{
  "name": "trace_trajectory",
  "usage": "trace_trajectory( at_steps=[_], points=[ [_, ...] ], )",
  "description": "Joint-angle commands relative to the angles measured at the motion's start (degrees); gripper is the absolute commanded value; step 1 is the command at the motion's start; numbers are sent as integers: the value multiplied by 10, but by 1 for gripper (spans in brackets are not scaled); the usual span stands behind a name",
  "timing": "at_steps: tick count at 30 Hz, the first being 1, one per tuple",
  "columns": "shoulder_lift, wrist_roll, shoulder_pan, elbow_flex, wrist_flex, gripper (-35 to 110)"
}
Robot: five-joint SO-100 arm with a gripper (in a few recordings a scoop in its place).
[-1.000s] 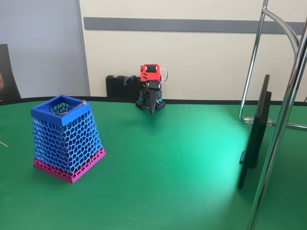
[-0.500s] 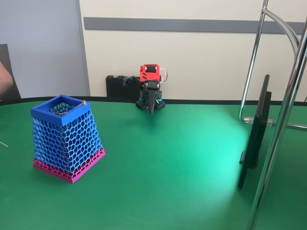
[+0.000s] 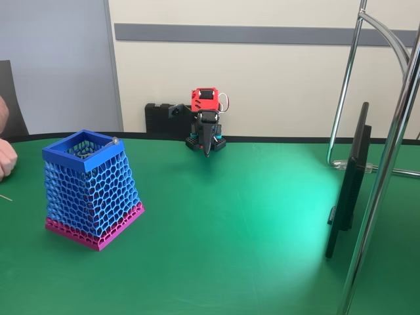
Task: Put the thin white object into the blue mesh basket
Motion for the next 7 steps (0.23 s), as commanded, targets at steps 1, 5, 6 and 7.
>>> trace_trajectory(
  at_steps=[1,5,6,7],
  points=[
    [4,3,0,4,4,1],
    [4,2,0,4,4,1],
    [4,-1,-3,4,4,1],
    [4,-3,-4,4,4,1]
  ],
)
